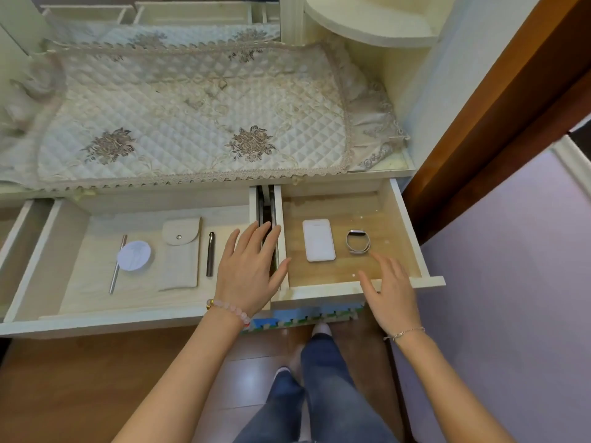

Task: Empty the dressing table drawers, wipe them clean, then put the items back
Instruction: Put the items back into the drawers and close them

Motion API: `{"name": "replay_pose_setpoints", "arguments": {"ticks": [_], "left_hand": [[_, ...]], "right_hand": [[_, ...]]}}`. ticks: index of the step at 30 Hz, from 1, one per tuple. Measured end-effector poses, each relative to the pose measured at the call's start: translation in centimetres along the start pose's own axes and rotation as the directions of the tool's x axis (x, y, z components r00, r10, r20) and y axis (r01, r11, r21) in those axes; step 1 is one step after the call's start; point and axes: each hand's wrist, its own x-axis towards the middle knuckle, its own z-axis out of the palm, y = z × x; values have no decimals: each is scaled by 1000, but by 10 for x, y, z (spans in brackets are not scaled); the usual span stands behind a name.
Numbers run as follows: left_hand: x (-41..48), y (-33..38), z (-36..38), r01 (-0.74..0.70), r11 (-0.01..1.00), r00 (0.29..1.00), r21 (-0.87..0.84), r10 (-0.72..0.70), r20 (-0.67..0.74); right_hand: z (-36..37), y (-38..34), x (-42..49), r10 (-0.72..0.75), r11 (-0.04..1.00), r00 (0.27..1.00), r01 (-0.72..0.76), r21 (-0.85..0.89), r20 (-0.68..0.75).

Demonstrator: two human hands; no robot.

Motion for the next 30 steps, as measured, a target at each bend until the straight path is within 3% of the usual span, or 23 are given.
{"name": "replay_pose_setpoints", "arguments": {"ticks": [3, 6, 10, 13, 18, 30], "left_hand": [[-13, 0, 3, -26, 1000, 999, -1, 26, 18], [-20, -1, 5, -45, 999, 999, -7, 45, 28], [-21, -5, 5, -51, 998, 998, -23, 52, 41], [-20, -8, 7, -50, 998, 997, -25, 51, 50], [-6, -12, 11, -38, 998, 996, -47, 41, 75], [45, -16, 30, 20, 998, 989, -59, -11, 150]], "right_hand": [[22, 10, -24, 334, 924, 942, -335, 184, 35], [40, 20, -31, 593, 650, 777, -616, 444, 211], [53, 19, -23, 629, 222, 652, -672, 706, 423], [50, 9, -13, 629, 56, 632, -619, 784, 454], [53, 10, -3, 628, -62, 615, -572, 818, 477], [55, 12, 53, 574, -118, 649, -538, 835, 499]]}}
